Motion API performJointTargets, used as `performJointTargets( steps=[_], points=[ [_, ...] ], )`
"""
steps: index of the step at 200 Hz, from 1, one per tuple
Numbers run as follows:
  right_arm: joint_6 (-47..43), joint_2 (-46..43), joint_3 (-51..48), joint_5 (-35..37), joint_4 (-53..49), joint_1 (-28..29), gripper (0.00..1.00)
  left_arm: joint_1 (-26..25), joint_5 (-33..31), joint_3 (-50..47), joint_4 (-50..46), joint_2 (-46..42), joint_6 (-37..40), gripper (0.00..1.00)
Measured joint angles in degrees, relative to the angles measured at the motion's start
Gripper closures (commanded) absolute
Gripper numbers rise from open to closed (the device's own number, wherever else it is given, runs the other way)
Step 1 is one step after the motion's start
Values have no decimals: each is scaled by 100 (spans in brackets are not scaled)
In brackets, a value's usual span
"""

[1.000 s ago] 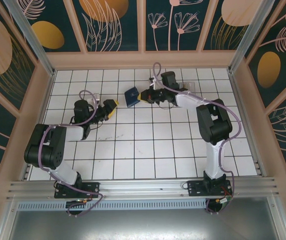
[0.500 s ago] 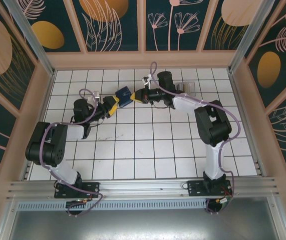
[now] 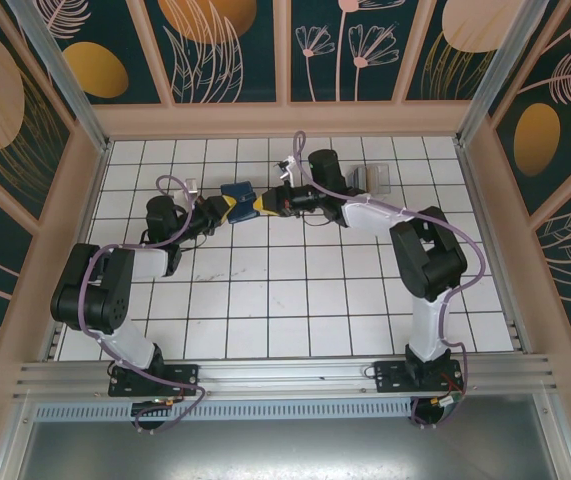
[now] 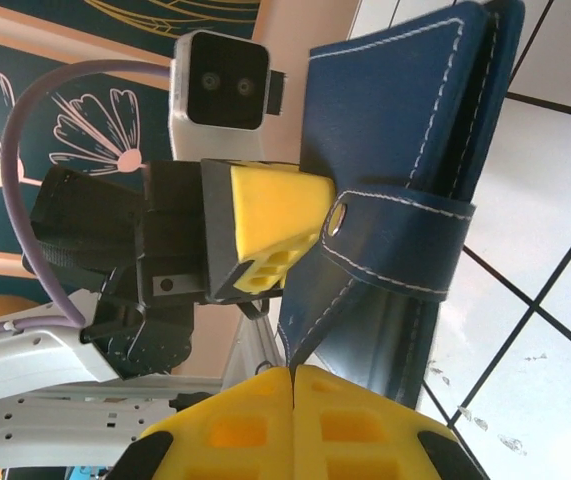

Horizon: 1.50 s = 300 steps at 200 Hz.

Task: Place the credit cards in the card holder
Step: Pass the card holder, then open the button on the card holder.

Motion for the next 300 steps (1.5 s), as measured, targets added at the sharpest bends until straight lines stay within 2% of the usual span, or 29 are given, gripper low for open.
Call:
performJointTargets(
  steps=[7, 36, 53, 80, 104, 138, 180, 228, 300],
  points=[
    [-90, -2, 0, 20, -68, -2, 87, 2, 0, 0, 24, 0, 7, 100],
    [-846, -79, 175, 667, -1104, 42, 67, -11, -155, 17, -166, -13, 192, 100],
    [-1318, -243, 284, 1305, -1631, 103, 63, -17, -382, 61, -704, -168, 533, 100],
    [-1849, -555, 417, 2282, -2229, 278, 62, -55, -798, 197, -1648, -588, 1139, 100],
    [-2249, -509, 918, 3080, -2691, 623, 62, -146, -1080, 348, -2197, -852, 1543, 100],
    [-2382, 11, 2186, 3976, -3254, 1172, 62, -236, -1058, 597, -2583, -837, 1641, 100],
    [-2382, 492, 2887, 4725, -3908, 1287, 60, -269, -986, 658, -2706, -839, 1655, 100],
    [-2352, 863, 3248, 5340, -4463, 1497, 61, -264, -1060, 592, -2962, -885, 1611, 100],
    [-2247, 874, 3373, 5466, -4972, 1582, 63, -299, -1152, 527, -3099, -1058, 1554, 100]
  ],
)
